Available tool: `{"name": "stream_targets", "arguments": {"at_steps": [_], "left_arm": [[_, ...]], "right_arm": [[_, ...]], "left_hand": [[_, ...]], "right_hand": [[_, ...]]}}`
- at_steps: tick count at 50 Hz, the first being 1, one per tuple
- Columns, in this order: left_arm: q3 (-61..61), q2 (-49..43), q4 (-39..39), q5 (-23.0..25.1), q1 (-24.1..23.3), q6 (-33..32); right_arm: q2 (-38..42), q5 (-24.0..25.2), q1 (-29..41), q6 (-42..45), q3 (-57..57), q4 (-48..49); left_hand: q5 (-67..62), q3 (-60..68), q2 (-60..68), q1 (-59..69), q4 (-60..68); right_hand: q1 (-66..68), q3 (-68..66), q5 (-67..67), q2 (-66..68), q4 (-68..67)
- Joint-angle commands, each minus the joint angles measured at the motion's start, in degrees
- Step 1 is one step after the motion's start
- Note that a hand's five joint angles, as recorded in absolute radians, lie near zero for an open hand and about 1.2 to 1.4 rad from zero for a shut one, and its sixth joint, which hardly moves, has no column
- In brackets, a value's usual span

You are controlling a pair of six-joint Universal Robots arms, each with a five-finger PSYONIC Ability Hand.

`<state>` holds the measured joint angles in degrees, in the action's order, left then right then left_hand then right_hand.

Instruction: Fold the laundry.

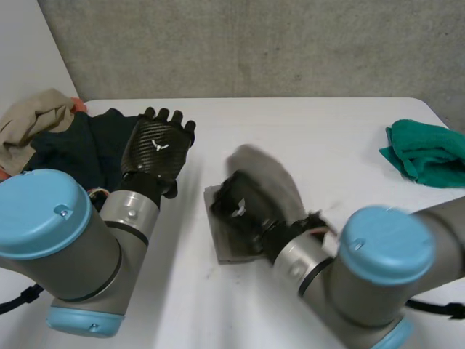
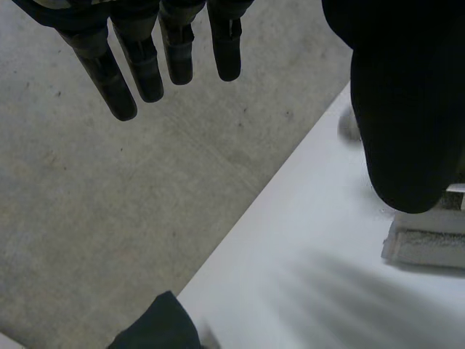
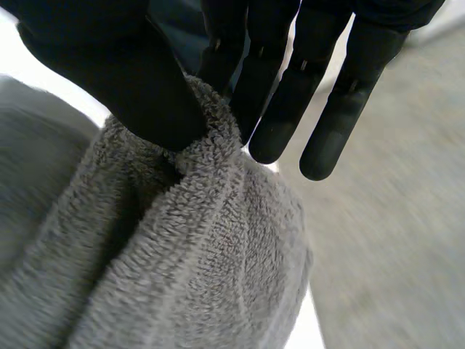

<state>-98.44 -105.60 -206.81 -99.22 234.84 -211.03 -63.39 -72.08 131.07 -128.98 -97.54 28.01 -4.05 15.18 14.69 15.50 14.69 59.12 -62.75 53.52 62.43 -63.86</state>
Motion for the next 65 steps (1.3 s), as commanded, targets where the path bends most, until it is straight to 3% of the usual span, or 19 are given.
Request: {"name": "stream_targets", "arguments": {"at_steps": [1,5,11,14,17,23,29,34,41,45,48,58,65], "left_arm": [[0.61,-0.04,-0.08,-0.18,0.44,0.97],[2.89,-0.39,0.0,-0.18,0.18,3.78],[9.83,-3.29,2.37,0.08,-1.4,10.45],[15.26,-7.58,5.52,0.34,-4.12,14.31],[21.5,-13.11,9.83,0.52,-6.93,17.13],[31.1,-23.23,19.58,-0.09,-8.26,18.64],[31.99,-26.15,25.31,-3.6,-8.79,17.93],[30.24,-27.02,27.25,-8.35,-8.44,14.52],[28.3,-27.55,27.51,-8.71,-8.7,8.45],[28.39,-27.73,27.43,-8.36,-8.88,7.21],[28.74,-27.29,27.34,-8.27,-9.23,7.3],[27.78,-14.2,21.54,-7.48,-8.79,7.21],[23.39,-7.17,20.92,1.91,-6.51,7.47]], "right_arm": [[2.23,0.98,0.94,-0.74,0.86,0.2],[-3.47,-1.04,-1.95,-10.65,0.51,-0.5],[-11.49,-0.87,-13.2,-39.12,1.21,-6.55],[-11.32,0.18,-16.97,-46.95,4.62,-13.92],[-8.7,1.76,-20.23,-49.26,8.75,-20.77],[2.72,4.4,-20.94,-46.55,19.12,-32.47],[10.47,6.69,-20.85,-45.4,26.43,-38.47],[14.96,5.46,-20.68,-39.88,28.98,-38.74],[17.16,1.07,-20.33,-30.82,29.33,-38.82],[16.11,-3.32,-17.79,-25.98,29.25,-38.56],[14.36,-3.86,-17.43,-25.88,28.64,-37.86],[2.06,-4.65,-16.11,-25.97,14.06,-21.87],[-8.06,-3.77,-12.6,-26.5,-1.5,-13.25]], "left_hand": [[0.81,-1.93,-1.45,-2.26,-1.44],[0.81,-1.93,-1.45,-2.26,-1.44],[-0.37,-0.76,-0.27,-1.09,-0.27],[-2.04,0.92,1.4,0.59,1.41],[-2.05,0.93,1.41,0.6,1.42],[-2.22,1.09,1.58,0.77,1.58],[-2.56,1.43,1.92,1.1,1.92],[-2.39,1.26,1.75,0.93,1.75],[-2.05,0.93,1.41,0.6,1.42],[-1.38,0.26,0.74,-0.07,0.75],[-0.37,-0.75,-0.27,-1.08,-0.26],[0.47,-1.6,-1.11,-1.93,-1.11],[0.47,-1.6,-1.11,-1.93,-1.11]], "right_hand": [[-49.12,52.75,-53.52,-52.43,53.86],[-49.12,52.75,-53.52,-52.43,53.86],[-49.12,52.75,-53.52,-52.43,53.86],[-49.12,52.75,-53.52,-52.43,53.86],[-49.12,52.75,-53.52,-52.43,53.86],[-49.12,52.75,-53.52,-52.43,53.86],[-49.12,52.75,-53.52,-52.43,53.86],[-49.12,52.75,-53.52,-52.43,53.86],[-49.12,52.75,-53.52,-52.43,53.86],[-49.12,52.75,-53.52,-52.43,53.86],[-49.12,52.75,-53.52,-52.43,53.86],[-49.12,52.75,-53.52,-52.43,53.86],[-49.12,52.75,-53.52,-52.43,53.86]]}}
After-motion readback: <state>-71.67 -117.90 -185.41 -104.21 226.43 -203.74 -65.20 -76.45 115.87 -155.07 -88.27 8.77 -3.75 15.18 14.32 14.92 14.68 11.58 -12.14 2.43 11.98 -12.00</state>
